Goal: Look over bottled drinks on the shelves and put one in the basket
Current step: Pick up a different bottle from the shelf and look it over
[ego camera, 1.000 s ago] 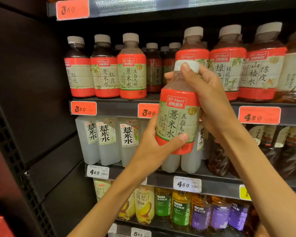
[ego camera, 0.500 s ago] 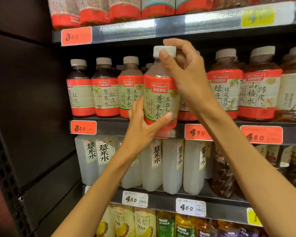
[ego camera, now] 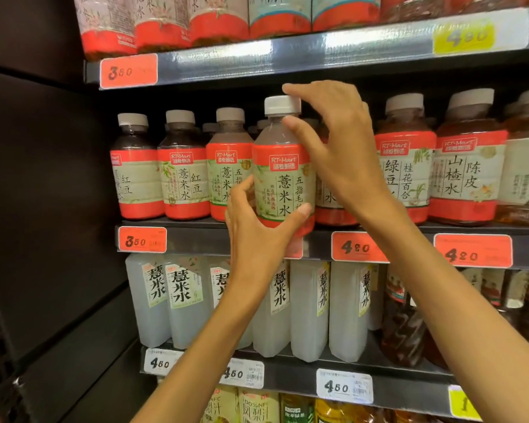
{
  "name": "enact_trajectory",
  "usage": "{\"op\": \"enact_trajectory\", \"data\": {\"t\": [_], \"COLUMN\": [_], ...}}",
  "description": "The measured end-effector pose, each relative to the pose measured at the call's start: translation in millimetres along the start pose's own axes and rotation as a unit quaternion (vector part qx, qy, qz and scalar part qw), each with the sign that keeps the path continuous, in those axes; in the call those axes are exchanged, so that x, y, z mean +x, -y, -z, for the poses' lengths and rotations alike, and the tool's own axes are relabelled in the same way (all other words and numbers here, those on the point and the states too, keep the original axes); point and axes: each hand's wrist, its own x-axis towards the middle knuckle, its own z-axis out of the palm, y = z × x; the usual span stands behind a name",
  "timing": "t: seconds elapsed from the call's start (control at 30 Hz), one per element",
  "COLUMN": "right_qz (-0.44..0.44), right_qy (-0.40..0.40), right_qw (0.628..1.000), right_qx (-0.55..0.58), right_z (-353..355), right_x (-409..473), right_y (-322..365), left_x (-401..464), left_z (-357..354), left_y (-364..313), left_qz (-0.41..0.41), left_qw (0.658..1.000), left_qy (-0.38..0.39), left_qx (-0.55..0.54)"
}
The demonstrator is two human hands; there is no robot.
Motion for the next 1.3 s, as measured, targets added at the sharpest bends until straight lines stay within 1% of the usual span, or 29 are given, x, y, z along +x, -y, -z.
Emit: {"op": "enact_trajectory", "data": {"t": [0.1, 0.2, 0.27, 0.33, 0.47, 0.6, 0.8, 0.87, 0.9, 0.97, 1.03, 1.07, 1.13, 1.23, 1.3], "right_qz": [0.01, 0.01, 0.018, 0.021, 0.038, 0.041, 0.034, 0.029, 0.022, -0.006, -0.04, -0.058, -0.08, -0.066, -0.061], "right_qy": [0.02, 0.071, 0.103, 0.116, 0.094, 0.073, 0.078, 0.082, 0.07, 0.011, -0.044, -0.047, -0.02, 0.009, 0.007], "right_qw": [0.999, 0.997, 0.993, 0.991, 0.988, 0.983, 0.986, 0.99, 0.993, 0.996, 0.99, 0.984, 0.972, 0.958, 0.956], "right_qx": [-0.049, -0.035, -0.045, -0.061, -0.114, -0.161, -0.146, -0.114, -0.096, -0.086, -0.124, -0.159, -0.221, -0.28, -0.285], "right_z": [0.0, 0.3, 1.3, 1.6, -1.4, -6.2, -8.5, -6.5, -4.2, 3.7, 12.4, 15.1, 17.5, 15.7, 14.7], "right_x": [-0.5, -1.9, -1.2, 0.5, -3.0, -10.0, -8.2, -8.5, -9.6, -12.8, -15.6, -16.5, -17.3, -18.5, -19.0], "right_y": [-6.8, -16.7, -23.4, -27.9, -29.0, -28.0, -29.8, -31.0, -31.7, -34.5, -38.2, -40.1, -43.1, -44.0, -44.6], "left_x": [6.3, 9.0, 8.8, 9.4, 9.1, 11.8, 13.0, 13.1, 13.0, 12.8, 12.8, 12.9, 12.3, 11.5, 11.0], "left_z": [0.2, -1.6, -3.1, -4.6, -12.5, -15.3, -18.1, -19.5, -20.1, -20.4, -19.0, -17.8, -14.5, -10.7, -10.2], "left_y": [2.0, 1.7, 0.6, 0.8, 5.4, 4.7, 4.2, 3.7, 3.7, 3.8, 4.6, 5.5, 8.3, 12.9, 13.5], "left_qz": [0.002, 0.002, -0.017, -0.043, -0.084, -0.122, -0.13, -0.128, -0.125, -0.121, -0.115, -0.113, -0.118, -0.118, -0.116], "left_qw": [1.0, 0.999, 0.998, 0.994, 0.978, 0.958, 0.941, 0.938, 0.938, 0.941, 0.949, 0.952, 0.955, 0.957, 0.958], "left_qy": [-0.013, -0.015, -0.031, -0.048, -0.069, -0.094, -0.101, -0.1, -0.098, -0.092, -0.084, -0.078, -0.062, -0.043, -0.04], "left_qx": [0.022, 0.039, 0.057, 0.084, 0.177, 0.242, 0.294, 0.305, 0.308, 0.301, 0.282, 0.274, 0.266, 0.262, 0.259]}}
